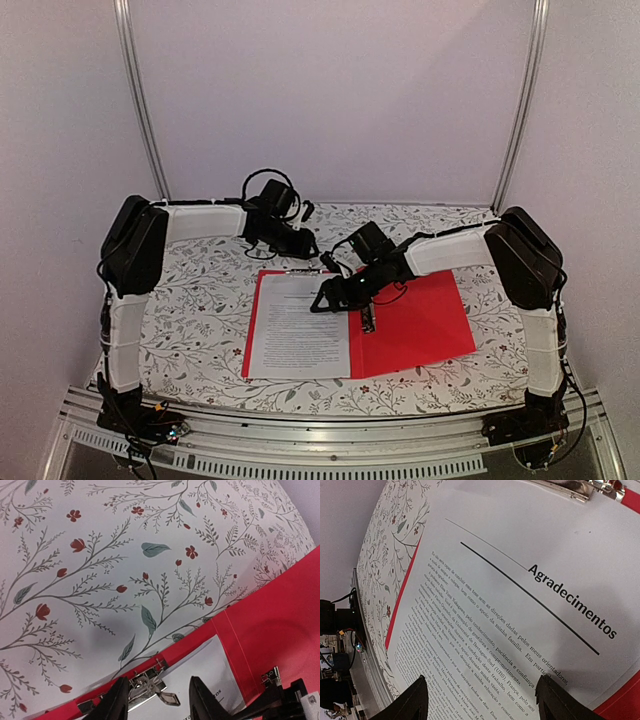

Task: Put the files into the folder
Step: Close the spring clip on the folder at the center of the board.

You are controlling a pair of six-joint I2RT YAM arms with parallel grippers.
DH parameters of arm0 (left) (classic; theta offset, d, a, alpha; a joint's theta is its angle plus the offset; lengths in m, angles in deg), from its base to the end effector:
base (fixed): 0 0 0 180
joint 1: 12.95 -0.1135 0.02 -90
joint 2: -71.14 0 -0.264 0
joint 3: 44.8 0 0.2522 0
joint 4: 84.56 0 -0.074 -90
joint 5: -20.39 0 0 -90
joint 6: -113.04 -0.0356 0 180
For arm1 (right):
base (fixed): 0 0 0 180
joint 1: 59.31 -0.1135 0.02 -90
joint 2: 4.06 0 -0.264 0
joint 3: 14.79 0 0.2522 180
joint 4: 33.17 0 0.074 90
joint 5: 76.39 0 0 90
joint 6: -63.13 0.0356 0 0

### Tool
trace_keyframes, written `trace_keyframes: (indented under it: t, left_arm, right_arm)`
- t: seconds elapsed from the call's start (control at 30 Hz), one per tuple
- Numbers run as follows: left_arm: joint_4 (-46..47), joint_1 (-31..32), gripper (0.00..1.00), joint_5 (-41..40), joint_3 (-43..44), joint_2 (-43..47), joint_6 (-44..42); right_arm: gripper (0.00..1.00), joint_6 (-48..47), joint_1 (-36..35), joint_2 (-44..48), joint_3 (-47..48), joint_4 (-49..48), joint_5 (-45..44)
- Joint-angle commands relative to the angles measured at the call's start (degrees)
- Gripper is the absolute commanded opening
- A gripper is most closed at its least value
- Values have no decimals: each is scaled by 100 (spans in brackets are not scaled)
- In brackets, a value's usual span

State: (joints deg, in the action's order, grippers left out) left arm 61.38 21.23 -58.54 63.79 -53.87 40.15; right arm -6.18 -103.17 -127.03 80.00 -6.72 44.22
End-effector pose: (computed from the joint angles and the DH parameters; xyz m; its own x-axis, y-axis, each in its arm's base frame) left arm 0.3955 -0.2768 0.1744 -0.8019 0.1955 -0.5646 0.4358 0.8378 -0.3288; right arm 0.3094 0.3225 0.1306 -0.8358 -0.3815 -0.3948 -0.5490 0.5891 0.5929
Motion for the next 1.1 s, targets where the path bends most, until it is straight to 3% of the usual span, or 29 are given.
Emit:
trace_keyframes:
  t: [0.0, 0.5, 1.07]
  left_arm:
    - [-207, 81, 40, -13, 221, -179, -48]
    - [-249, 30, 25, 36, 224, -178, 25]
    - [-8, -250, 17, 63, -338, 191, 196]
  right_arm:
    - [75, -31, 63, -314, -114, 495, -229]
    - [75, -30, 70, -321, -123, 503, -240]
    - [74, -38, 70, -341, -79, 553, -247]
